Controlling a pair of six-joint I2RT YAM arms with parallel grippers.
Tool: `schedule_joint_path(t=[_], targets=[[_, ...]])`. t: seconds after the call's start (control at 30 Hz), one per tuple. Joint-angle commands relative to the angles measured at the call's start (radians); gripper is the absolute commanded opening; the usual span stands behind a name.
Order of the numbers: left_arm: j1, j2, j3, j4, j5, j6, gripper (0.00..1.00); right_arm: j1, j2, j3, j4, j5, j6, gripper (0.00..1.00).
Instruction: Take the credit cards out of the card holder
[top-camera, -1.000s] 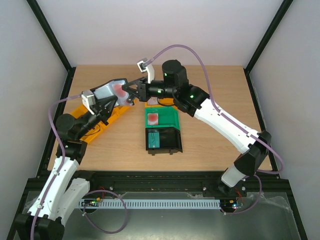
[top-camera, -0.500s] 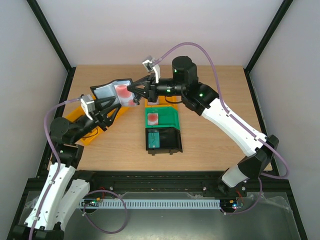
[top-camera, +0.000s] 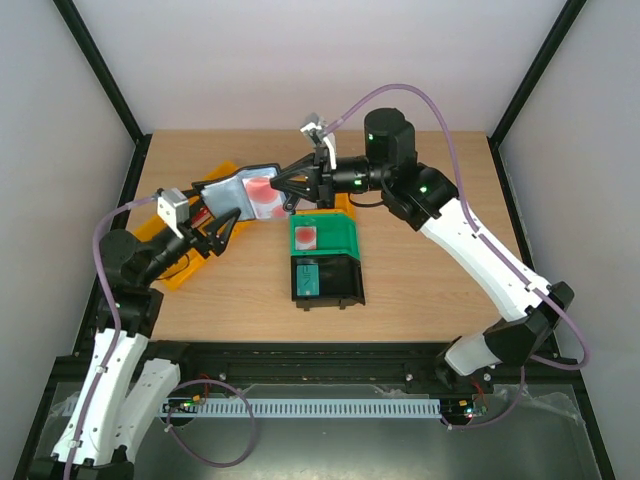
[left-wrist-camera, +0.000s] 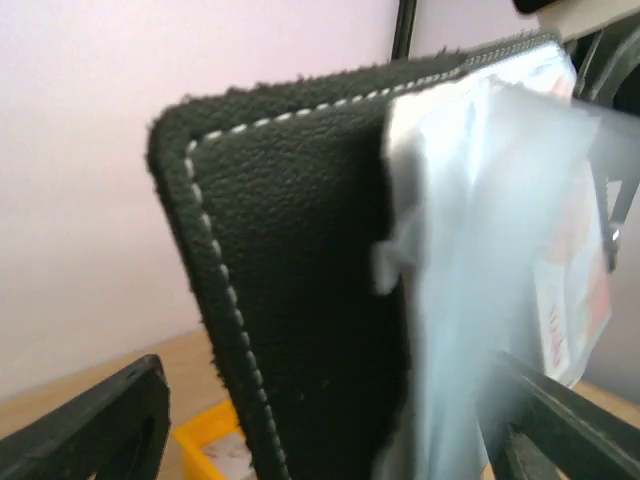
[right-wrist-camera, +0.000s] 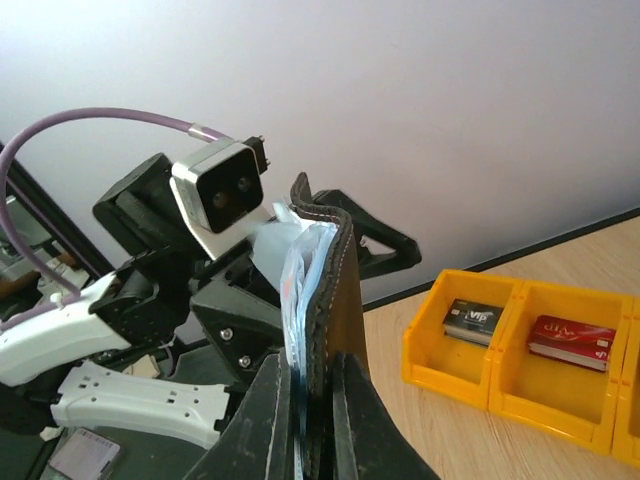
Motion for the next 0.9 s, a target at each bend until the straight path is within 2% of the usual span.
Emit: schedule_joint_path(t=[0.0,0.07,0.13,0.2,0.27,0.37,0.47,0.5,0.53,0.6,0.7,0.87], targets=[[0.013,0.002,0.031,-0.012,0.021,0.031,0.91,-0.006,-0.047,0.023,0.019,-0.098,-0.002,0.02],[0.013,0.004,0.028,0.011,0.101,0.024,0.98,-0.005,-0.043,0.023,0.024,-0.108,0.005,0.01],[0.013,0.007,0.019,0.065,0.205,0.0,0.99,-0.007,-0.038,0.017,0.03,-0.121,0.011,0.02],[0.013,0.012,0.004,0.131,0.253,-0.052,0.98,-0.006,-0.037,0.005,0.051,-0.139,0.028,0.02],[0.012,0.017,0.001,0.166,0.257,-0.088,0.91,-0.006,-0.036,-0.004,0.07,-0.153,0.037,0.02],[0.012,0.024,-0.004,0.2,0.263,-0.118,0.67,-0.005,-0.039,-0.015,0.073,-0.152,0.035,0.02],[0.01,0.032,-0.022,0.263,0.278,-0.172,0.32,-0.006,-0.038,-0.027,0.073,-0.149,0.036,0.02],[0.011,0.034,-0.026,0.283,0.277,-0.193,0.17,-0.005,-0.037,-0.028,0.07,-0.141,0.036,0.02],[0.01,0.035,-0.029,0.295,0.275,-0.206,0.06,-0.007,-0.035,-0.029,0.064,-0.128,0.033,0.02],[0.01,0.033,-0.025,0.305,0.266,-0.213,0.02,-0.006,-0.037,-0.03,0.039,-0.095,0.009,0.16],[0.011,0.028,-0.017,0.317,0.255,-0.218,0.02,-0.007,-0.052,-0.035,-0.017,-0.018,-0.069,0.36],[0.012,0.025,-0.016,0.322,0.234,-0.207,0.02,-0.017,-0.085,-0.039,-0.066,0.024,-0.129,0.5]])
